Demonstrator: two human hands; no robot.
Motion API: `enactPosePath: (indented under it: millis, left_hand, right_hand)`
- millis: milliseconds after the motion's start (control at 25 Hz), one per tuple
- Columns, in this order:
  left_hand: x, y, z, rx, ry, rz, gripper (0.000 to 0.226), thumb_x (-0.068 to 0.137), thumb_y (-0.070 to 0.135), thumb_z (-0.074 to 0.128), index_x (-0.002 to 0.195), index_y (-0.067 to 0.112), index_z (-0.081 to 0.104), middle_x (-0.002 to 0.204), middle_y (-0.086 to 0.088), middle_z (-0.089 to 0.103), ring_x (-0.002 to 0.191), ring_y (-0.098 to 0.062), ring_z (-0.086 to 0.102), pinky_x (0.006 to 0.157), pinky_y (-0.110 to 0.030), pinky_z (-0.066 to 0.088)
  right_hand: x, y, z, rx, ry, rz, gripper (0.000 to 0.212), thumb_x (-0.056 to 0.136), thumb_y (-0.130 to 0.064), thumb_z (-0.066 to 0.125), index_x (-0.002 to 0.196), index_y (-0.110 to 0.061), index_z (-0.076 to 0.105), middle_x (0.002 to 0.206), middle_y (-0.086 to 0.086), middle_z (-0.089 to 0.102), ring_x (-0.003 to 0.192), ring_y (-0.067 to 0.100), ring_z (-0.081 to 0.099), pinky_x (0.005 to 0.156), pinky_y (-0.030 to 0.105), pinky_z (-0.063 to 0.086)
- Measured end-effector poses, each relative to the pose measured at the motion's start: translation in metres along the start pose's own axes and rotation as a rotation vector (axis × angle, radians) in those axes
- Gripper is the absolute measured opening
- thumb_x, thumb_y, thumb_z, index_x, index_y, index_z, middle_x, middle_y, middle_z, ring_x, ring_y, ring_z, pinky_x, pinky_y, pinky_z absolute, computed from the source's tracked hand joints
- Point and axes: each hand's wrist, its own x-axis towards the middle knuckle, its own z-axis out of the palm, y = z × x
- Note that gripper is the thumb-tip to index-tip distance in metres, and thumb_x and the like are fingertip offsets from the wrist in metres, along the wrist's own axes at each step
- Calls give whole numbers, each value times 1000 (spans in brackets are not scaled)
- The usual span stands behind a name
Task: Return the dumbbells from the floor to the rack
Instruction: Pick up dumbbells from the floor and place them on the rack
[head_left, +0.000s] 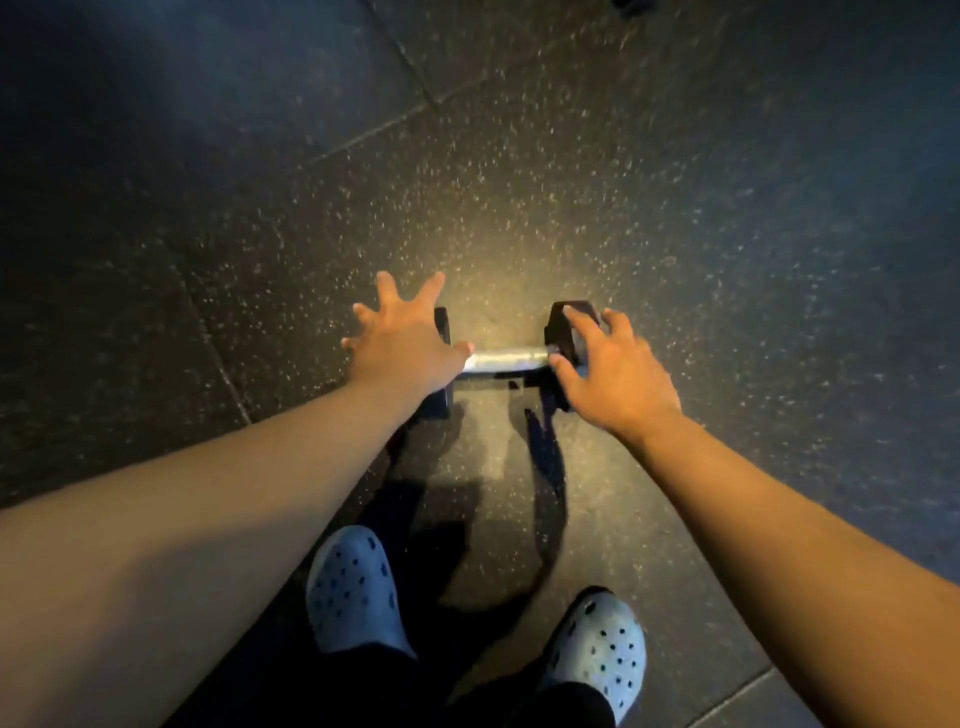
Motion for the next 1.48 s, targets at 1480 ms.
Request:
enactPosePath:
  millis: [1480]
  left_hand:
    - [-618, -34, -418, -602, 719, -591, 68, 96, 27, 57, 149, 59, 28, 124, -3, 55, 108, -31, 65, 92, -46, 51]
  right_hand:
    - [-444, -322, -455, -45, 225, -789, 62, 80, -22, 74, 136, -42, 55, 125, 9, 44, 71, 33, 69, 60, 42, 55]
